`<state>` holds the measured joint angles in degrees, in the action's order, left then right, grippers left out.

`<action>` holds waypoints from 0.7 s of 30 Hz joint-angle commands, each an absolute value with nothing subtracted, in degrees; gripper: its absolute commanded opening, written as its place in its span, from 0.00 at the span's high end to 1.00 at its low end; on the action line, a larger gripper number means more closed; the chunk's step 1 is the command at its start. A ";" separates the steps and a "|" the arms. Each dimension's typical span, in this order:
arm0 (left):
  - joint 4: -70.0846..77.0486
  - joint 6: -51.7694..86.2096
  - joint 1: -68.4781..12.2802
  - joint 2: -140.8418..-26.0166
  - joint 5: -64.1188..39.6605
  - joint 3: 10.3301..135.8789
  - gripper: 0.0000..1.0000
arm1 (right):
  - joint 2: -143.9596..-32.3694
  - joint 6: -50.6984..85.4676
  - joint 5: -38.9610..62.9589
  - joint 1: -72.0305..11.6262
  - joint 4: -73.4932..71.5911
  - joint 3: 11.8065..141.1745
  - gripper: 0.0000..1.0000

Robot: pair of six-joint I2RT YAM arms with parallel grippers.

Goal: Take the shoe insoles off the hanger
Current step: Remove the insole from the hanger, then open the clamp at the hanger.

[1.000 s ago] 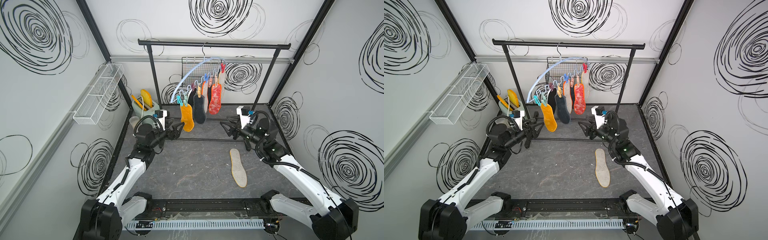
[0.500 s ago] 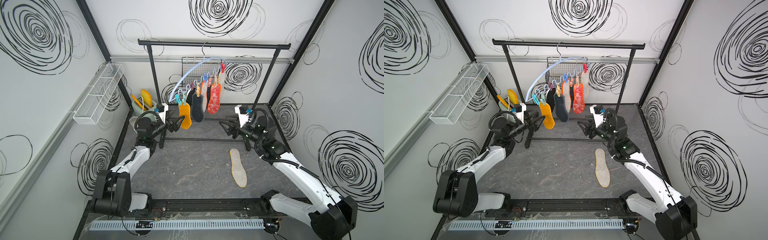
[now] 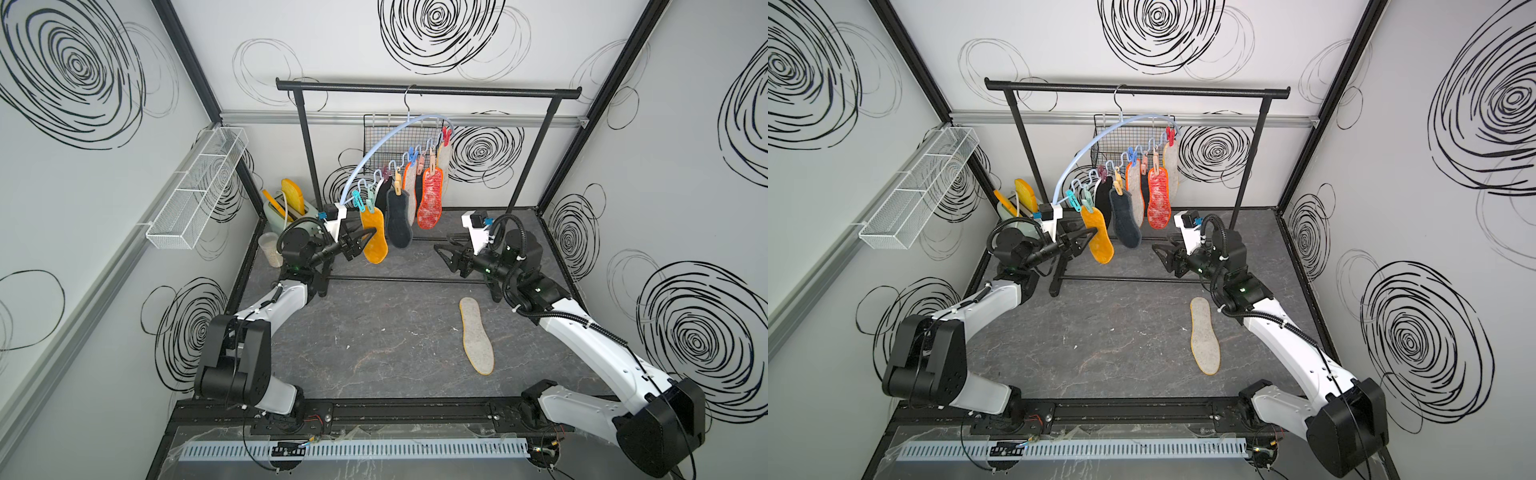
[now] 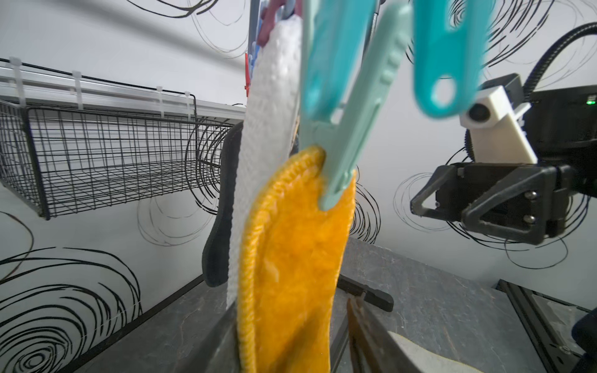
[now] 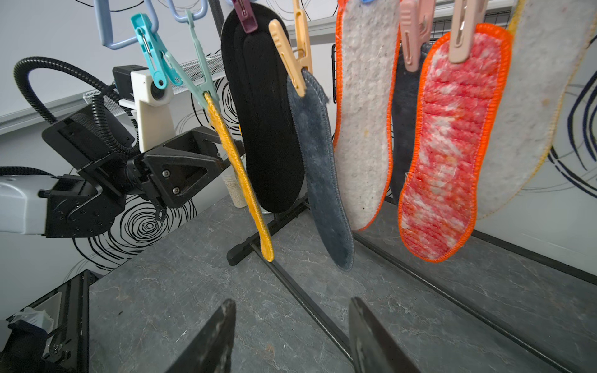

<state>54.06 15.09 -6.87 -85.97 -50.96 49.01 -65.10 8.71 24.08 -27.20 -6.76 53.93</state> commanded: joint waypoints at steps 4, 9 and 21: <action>55.14 15.10 -7.10 -86.39 -54.71 51.90 0.75 | -65.61 7.97 24.69 -27.51 -5.57 57.29 0.42; 54.89 15.15 -8.14 -86.92 -55.10 52.04 0.86 | -66.23 7.51 25.14 -27.51 -5.12 59.11 0.43; 49.80 13.61 -9.05 -84.26 -55.46 53.17 1.00 | -69.56 7.12 26.48 -27.51 -5.34 64.82 0.42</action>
